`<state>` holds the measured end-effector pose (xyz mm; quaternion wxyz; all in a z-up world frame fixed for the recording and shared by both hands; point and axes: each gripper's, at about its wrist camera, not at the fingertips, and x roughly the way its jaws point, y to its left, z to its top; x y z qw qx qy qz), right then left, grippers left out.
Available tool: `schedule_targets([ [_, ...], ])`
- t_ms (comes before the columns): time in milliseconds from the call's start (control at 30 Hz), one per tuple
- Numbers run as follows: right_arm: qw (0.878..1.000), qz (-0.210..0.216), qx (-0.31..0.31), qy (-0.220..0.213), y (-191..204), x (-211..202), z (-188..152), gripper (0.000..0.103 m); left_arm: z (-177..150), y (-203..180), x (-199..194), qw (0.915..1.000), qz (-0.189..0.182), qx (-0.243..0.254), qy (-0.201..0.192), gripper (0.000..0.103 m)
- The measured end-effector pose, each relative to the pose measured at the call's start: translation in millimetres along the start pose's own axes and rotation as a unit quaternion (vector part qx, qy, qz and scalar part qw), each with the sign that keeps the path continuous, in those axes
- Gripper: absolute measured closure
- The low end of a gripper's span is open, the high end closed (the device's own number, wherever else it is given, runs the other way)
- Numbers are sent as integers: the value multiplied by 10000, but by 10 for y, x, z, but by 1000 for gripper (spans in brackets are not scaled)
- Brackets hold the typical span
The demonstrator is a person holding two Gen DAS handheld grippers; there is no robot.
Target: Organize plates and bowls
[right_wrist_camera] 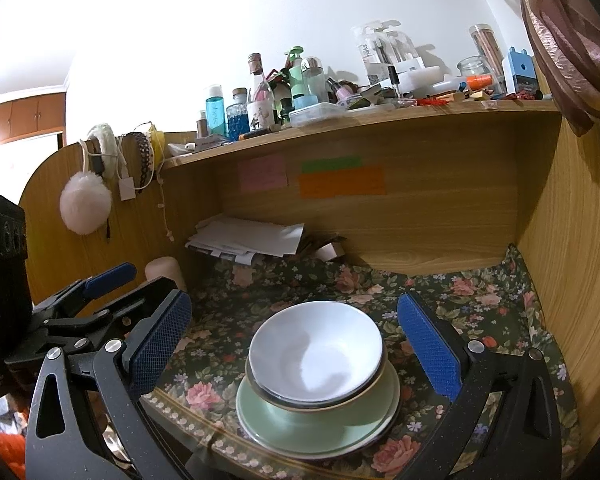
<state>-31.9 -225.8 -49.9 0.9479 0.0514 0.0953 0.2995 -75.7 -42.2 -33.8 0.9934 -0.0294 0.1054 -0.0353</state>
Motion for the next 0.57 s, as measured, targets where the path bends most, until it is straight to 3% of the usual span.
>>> schedule_targets([
  [567, 10000, 13, 46, 47, -61, 43, -5, 0, 18, 4, 82, 10000, -64, -19, -5, 0],
])
